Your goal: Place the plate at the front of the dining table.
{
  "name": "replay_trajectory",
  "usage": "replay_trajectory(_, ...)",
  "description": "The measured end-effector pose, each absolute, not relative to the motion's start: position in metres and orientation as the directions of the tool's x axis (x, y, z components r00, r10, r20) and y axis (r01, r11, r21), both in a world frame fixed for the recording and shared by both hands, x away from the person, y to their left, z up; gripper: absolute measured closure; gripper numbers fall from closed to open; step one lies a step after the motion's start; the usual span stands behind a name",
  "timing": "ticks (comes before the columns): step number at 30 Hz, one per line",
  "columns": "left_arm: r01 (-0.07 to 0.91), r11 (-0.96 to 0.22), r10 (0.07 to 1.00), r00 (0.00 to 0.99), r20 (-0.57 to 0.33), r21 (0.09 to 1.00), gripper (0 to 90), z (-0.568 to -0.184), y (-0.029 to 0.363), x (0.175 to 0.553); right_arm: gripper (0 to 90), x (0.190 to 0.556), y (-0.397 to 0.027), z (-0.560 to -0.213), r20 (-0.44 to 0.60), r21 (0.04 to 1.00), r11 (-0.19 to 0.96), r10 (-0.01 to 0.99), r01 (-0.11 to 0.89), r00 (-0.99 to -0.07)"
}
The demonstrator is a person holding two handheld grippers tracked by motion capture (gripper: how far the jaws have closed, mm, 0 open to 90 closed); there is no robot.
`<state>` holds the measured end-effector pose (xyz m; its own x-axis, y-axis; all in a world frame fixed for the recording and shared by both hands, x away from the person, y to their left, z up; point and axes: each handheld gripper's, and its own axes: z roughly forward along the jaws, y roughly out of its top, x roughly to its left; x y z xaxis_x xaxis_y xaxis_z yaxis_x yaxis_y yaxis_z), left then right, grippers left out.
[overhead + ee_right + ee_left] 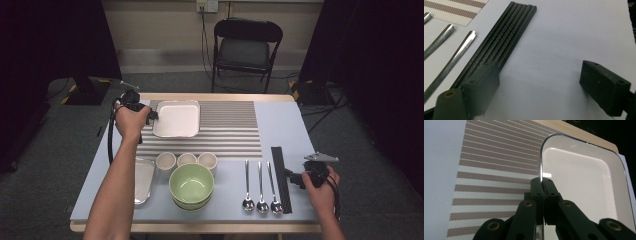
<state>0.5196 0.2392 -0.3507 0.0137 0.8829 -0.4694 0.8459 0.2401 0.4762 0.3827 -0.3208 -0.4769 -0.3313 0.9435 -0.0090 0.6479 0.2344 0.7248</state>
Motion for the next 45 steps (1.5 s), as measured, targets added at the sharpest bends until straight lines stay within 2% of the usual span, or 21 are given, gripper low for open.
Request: replay_trajectory(45, 0.855, 0.232, 0.887, 0.009, -0.462, 0.463, 88.8, -0.375, 0.219, 0.539, 15.0, 0.383, -0.321, -0.477, -0.009, 0.725, 0.235, 0.944, 0.648, -0.331)
